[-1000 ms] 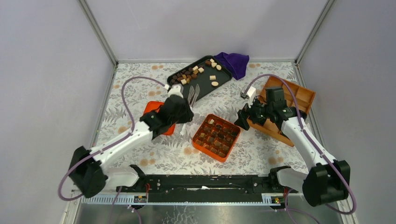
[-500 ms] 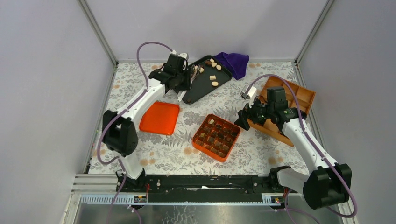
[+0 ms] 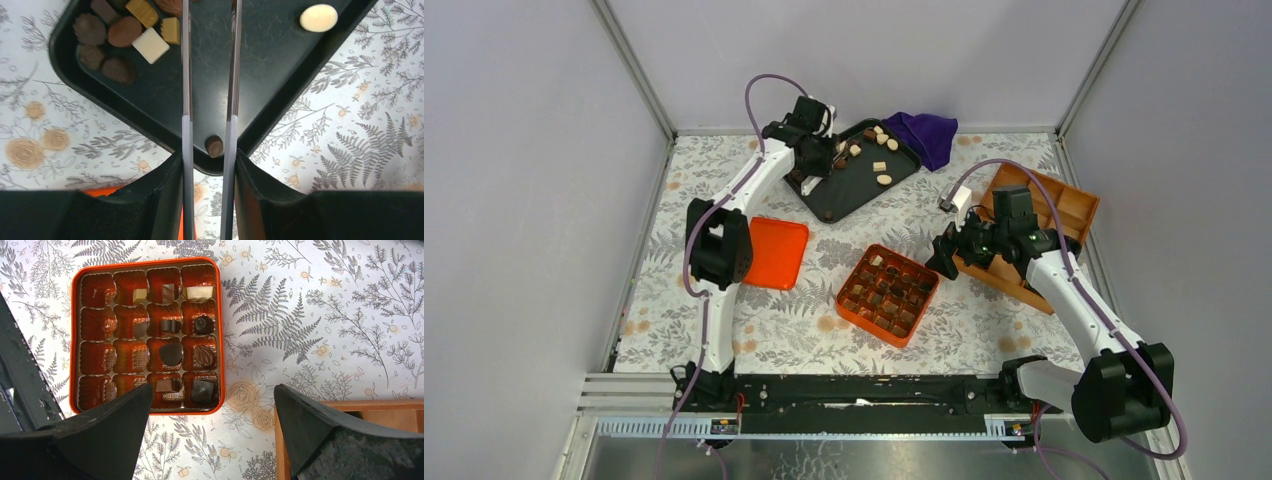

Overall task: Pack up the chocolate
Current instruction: Pick up the fake chocolate from the plate.

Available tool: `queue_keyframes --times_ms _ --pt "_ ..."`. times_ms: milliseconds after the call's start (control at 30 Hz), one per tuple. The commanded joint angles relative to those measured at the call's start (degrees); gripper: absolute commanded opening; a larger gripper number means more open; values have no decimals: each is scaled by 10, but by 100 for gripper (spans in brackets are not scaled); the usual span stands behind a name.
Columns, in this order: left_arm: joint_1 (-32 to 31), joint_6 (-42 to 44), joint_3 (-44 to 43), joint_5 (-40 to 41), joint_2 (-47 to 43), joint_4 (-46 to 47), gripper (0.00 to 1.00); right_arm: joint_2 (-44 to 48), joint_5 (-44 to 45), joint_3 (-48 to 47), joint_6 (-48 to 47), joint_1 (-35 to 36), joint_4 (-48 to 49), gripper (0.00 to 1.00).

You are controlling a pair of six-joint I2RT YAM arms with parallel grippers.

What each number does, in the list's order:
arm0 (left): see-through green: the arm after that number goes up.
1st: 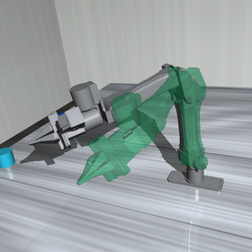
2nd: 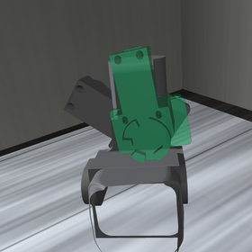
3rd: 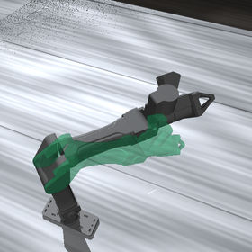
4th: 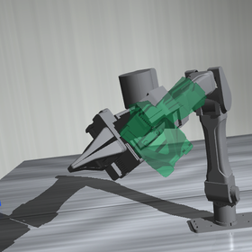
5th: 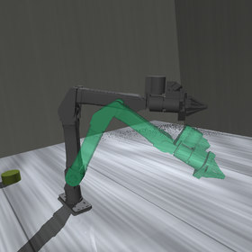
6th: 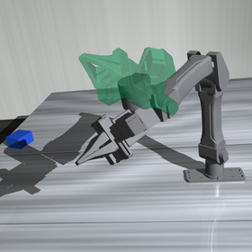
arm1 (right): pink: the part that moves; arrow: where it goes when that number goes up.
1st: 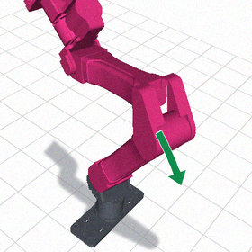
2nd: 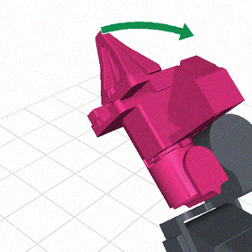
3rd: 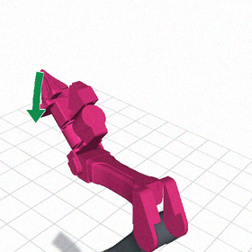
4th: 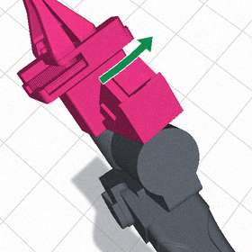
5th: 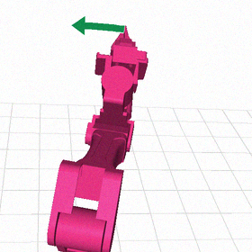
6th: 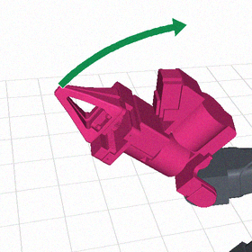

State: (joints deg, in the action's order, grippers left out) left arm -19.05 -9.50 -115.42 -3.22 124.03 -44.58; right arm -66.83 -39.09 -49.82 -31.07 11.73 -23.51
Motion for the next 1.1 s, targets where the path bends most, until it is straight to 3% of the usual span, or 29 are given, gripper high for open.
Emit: queue_keyframes --times_ms 0,467,1067 --pt "13 48 -42 29 5 11 42 -6 -7 -12 -10 0 2 100" --pt "29 90 -75 50 71 64 35 -8 -13 -12 -12 3 0 100" --pt "32 121 -98 -4 118 71 42 -13 -13 -14 -14 5 -5 100"
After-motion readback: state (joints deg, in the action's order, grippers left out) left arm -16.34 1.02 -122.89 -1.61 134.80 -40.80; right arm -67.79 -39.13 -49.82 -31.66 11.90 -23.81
